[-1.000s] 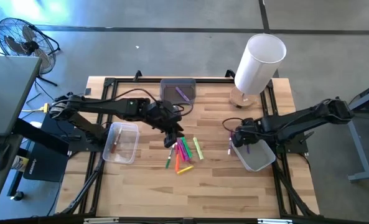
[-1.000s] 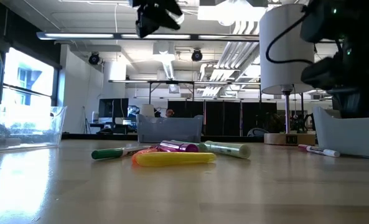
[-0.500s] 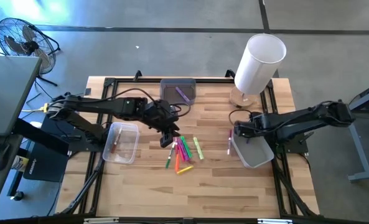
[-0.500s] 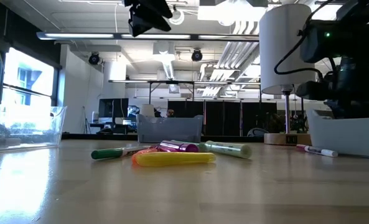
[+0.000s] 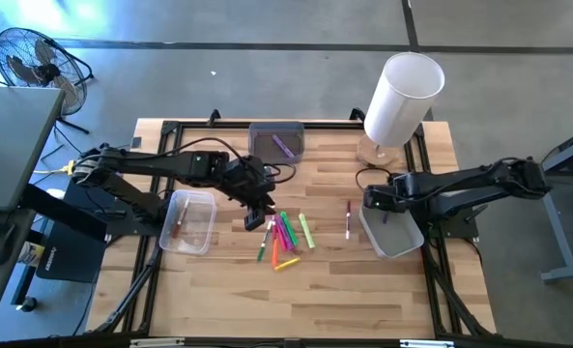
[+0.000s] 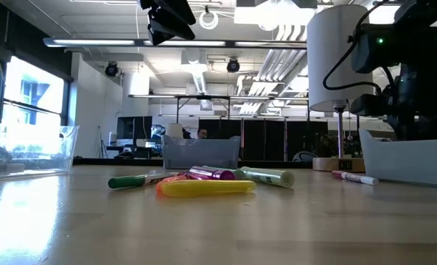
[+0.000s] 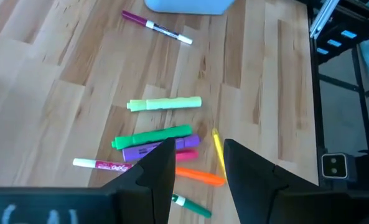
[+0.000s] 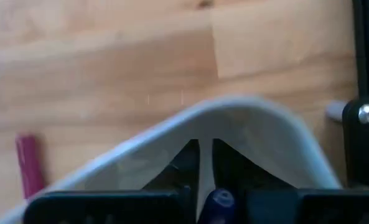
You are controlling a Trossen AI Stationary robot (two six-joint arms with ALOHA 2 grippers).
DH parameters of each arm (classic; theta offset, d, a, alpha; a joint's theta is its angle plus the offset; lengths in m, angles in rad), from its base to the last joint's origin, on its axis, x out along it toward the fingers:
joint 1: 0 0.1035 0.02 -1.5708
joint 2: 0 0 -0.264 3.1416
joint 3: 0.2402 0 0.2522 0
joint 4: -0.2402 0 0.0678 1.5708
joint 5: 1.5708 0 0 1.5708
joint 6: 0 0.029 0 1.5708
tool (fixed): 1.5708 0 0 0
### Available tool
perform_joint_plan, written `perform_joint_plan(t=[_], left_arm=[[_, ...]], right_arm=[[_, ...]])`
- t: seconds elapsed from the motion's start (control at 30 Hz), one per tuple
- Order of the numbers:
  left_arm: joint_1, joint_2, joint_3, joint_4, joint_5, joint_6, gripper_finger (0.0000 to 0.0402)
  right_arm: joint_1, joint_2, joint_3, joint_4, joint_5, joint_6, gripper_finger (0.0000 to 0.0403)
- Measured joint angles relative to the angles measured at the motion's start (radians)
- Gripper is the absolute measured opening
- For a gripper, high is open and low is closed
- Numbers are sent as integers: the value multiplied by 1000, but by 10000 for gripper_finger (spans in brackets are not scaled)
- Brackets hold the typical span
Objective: Pick & Place Markers
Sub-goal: Put the blue pen into the gray bin, then put the white and purple marker into the transparent bin
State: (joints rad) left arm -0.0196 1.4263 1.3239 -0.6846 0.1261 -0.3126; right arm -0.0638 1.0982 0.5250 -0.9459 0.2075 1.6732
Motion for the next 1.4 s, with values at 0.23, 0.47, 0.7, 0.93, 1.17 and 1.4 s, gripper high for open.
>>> perform_joint_plan(t=[0.23,0.47,0.7,0.93,1.17,1.4], left_arm=[[0,-1,0,1,0,18,133],[0,-1,0,2,0,16,133],[0,-1,0,12,-2,-10,133],[0,-1,1,12,-4,-34,133],[0,-1,1,11,-4,-56,133],[0,-1,1,10,-3,-59,133]], right_arm=[[1,-27,67,-44,-41,-81,97],[1,-28,200,-74,-68,-201,97],[0,18,305,175,-42,-439,12],[-21,238,334,239,-147,-546,2],[-22,342,366,219,-147,-540,1],[-23,343,365,49,-121,-492,0]])
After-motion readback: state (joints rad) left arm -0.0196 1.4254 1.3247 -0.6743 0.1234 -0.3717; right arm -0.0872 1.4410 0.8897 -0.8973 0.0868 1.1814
